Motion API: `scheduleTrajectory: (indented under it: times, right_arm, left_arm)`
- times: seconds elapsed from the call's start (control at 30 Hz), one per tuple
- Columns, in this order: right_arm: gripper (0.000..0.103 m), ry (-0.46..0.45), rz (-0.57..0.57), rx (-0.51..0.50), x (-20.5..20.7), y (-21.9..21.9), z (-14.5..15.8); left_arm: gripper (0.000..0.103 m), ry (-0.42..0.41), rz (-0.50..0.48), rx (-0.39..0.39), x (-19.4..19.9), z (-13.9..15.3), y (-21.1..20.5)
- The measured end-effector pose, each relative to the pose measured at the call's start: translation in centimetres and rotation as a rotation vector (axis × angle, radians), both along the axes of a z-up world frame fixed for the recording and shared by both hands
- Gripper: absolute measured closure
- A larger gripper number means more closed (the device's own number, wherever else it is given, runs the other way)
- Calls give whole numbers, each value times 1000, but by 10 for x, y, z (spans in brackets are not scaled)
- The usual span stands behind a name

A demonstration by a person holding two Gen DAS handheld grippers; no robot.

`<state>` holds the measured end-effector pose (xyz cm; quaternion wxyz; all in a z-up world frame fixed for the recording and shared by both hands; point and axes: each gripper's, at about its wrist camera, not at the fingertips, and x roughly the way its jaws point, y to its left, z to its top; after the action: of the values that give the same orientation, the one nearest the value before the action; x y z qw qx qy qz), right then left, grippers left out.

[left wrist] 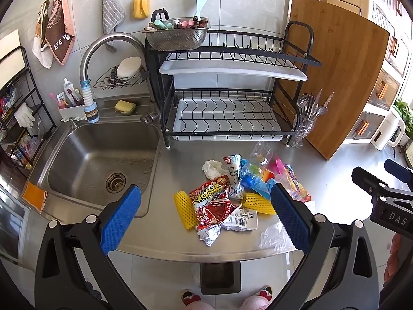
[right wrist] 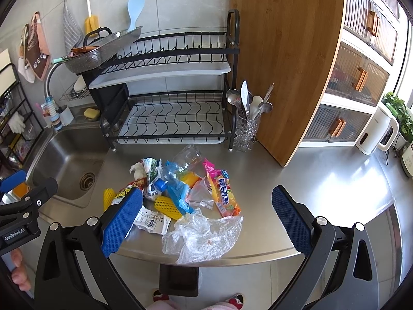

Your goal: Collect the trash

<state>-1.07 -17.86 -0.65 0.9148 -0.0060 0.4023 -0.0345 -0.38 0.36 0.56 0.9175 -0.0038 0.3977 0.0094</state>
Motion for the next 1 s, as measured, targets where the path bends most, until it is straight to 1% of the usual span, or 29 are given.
scheduleTrajectory:
  times: [0.43,1.0]
  right_arm:
    - [3,3,2,-3,1,0,0]
    - [3,5,-11,-25,6,-1,2]
  left_arm:
    - [8,-3,-8,10,1,0,-2]
    - [8,2,5,8,4,-1,3]
